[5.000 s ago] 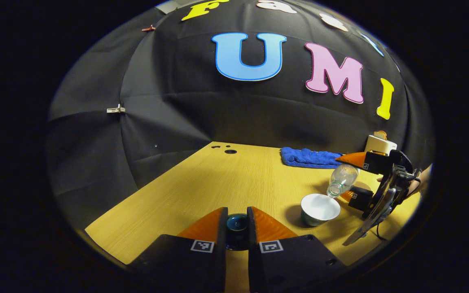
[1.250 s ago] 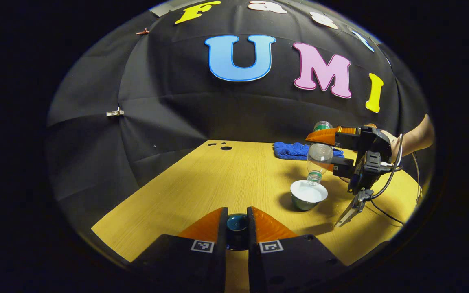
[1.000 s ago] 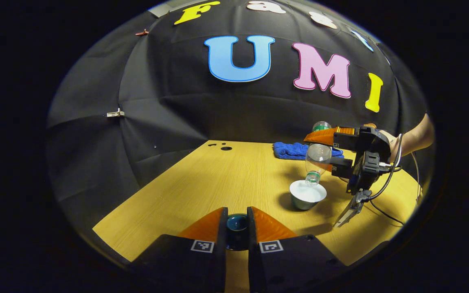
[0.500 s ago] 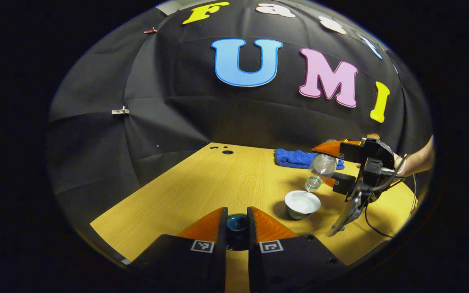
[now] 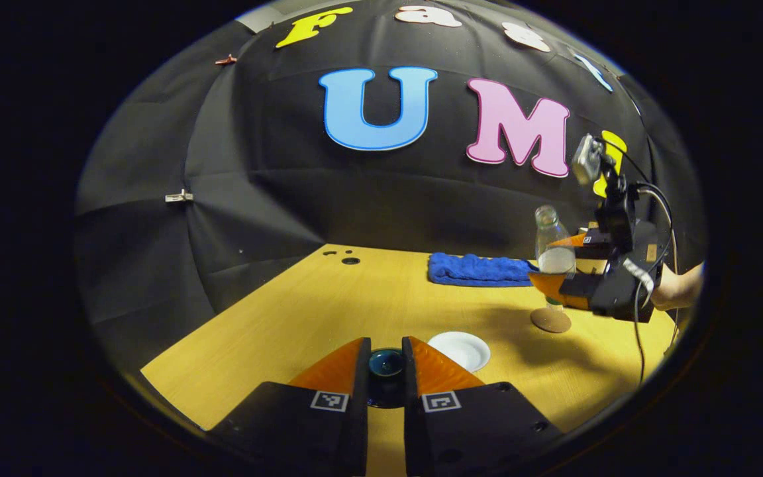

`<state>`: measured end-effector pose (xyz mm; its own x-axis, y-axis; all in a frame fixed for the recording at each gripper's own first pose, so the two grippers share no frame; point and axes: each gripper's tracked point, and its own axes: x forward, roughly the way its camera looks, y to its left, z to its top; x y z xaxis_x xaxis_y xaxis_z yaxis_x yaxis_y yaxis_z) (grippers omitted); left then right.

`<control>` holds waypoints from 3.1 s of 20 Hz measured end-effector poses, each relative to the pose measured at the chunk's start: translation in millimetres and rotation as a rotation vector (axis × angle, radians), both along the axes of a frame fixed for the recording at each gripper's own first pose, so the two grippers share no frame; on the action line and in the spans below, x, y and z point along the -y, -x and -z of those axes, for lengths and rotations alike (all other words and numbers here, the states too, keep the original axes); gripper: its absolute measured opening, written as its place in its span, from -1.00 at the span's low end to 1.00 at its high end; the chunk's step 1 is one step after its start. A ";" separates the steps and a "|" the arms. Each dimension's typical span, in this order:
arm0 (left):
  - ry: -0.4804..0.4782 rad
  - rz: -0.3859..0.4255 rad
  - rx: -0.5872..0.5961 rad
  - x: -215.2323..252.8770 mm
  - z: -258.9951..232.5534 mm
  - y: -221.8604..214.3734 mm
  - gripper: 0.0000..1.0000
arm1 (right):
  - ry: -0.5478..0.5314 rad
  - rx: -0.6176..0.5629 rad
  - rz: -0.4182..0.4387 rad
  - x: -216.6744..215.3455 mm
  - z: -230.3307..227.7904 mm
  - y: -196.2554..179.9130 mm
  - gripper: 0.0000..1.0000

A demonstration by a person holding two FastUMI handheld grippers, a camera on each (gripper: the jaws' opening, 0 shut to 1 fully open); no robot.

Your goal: Open the teacup lid with one hand, grasp the water bottle and pour water into the teacup with the other hand; after pouring, place the water bottle on the coaster and then close the teacup lid.

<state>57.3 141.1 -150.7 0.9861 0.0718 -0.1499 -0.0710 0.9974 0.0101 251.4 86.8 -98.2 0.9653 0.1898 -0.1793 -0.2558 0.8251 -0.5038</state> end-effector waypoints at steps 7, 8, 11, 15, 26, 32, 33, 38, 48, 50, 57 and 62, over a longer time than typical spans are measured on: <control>0.020 0.026 0.005 31.1 0.7 -14.5 -0.48 | -0.394 -0.061 0.040 22.1 4.2 -14.7 0.46; 0.025 0.028 0.014 33.6 -2.2 -16.6 -0.48 | -0.427 -0.065 0.052 26.0 7.6 -17.6 0.46; 0.016 0.017 0.029 34.0 -6.0 -21.9 -0.48 | -0.456 -0.063 0.084 40.5 21.1 -21.7 0.46; 0.025 0.009 0.030 34.9 -4.3 -23.0 -0.47 | -0.515 -0.064 0.114 53.0 35.3 -19.7 0.48; 0.034 0.008 0.030 43.4 -0.5 -19.1 -0.47 | -0.506 -0.047 0.125 53.5 41.3 -12.0 0.63; 0.038 -0.011 0.054 38.5 -9.7 -22.8 -0.47 | -0.478 -0.046 0.130 54.5 41.1 -0.9 0.96; 0.042 -0.012 0.054 39.0 -8.4 -23.8 -0.47 | -0.476 -0.052 0.135 54.6 43.5 5.5 0.96; 0.059 -0.004 0.054 42.3 -6.4 -31.1 -0.47 | -0.458 -0.065 0.143 56.3 56.1 36.9 0.96; 0.045 0.039 0.048 62.1 18.0 -67.7 -0.54 | -0.463 -0.130 0.206 72.0 73.3 95.7 0.96; 0.032 0.053 0.047 66.7 21.9 -75.4 -0.47 | -0.464 -0.138 0.207 72.1 74.6 101.2 0.96; 0.012 0.070 0.026 72.6 39.2 -83.5 -0.51 | -0.461 -0.124 0.194 71.4 72.1 107.3 0.96; -0.002 0.074 0.026 73.4 37.1 -82.1 -0.32 | -0.470 -0.134 0.214 77.3 74.9 112.9 0.96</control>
<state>139.4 67.6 -187.7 0.9922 -0.0016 -0.1244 0.0031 0.9999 0.0114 138.5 9.5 -173.1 0.9658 0.0803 -0.2467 -0.0935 0.9947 -0.0421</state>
